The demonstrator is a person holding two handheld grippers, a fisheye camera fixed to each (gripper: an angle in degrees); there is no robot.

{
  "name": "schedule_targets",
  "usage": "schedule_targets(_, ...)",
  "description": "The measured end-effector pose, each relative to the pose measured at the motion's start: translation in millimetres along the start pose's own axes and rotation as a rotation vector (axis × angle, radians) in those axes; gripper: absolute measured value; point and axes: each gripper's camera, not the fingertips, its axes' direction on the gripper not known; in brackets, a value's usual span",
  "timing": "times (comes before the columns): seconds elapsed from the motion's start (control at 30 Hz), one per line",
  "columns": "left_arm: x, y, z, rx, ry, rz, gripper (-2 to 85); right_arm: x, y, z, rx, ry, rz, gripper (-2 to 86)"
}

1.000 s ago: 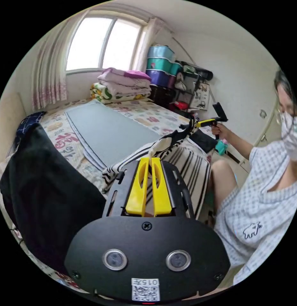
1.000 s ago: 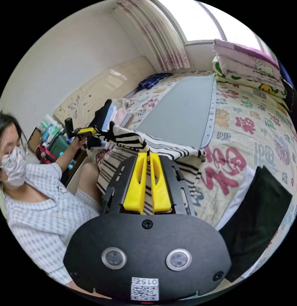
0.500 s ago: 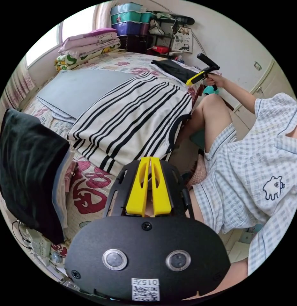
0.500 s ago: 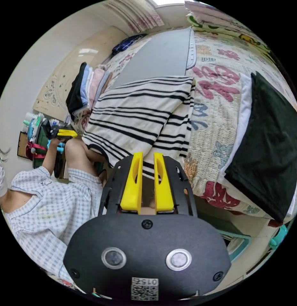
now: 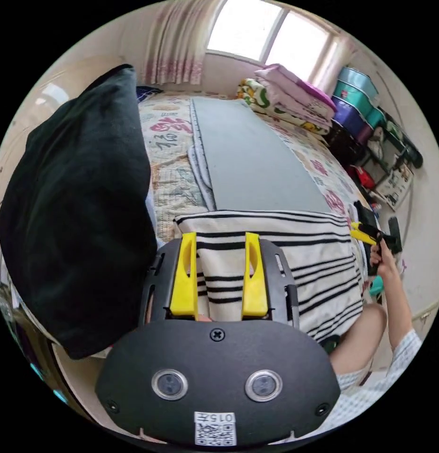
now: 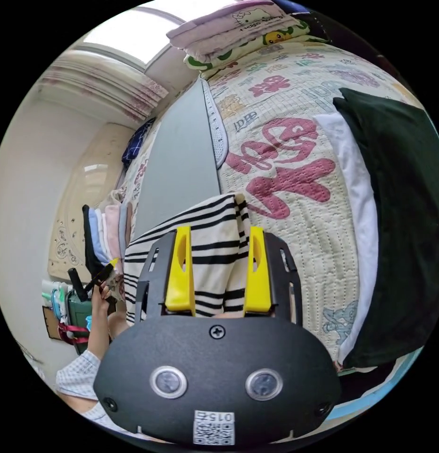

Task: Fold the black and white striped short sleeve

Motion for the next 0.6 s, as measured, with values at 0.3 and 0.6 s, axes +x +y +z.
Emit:
schedule_targets(0.3,-48.3,-0.8,59.9,-0.028,0.117,-0.169,10.6,0.0,-23.5,7.5,0.079,-0.143,0.012,1.5)
schedule_targets(0.6,-44.5,-0.4,43.7,0.163,0.266,-0.161,-0.3,-37.5,-53.3,-40.7,0.177,-0.002,-0.072,-0.1)
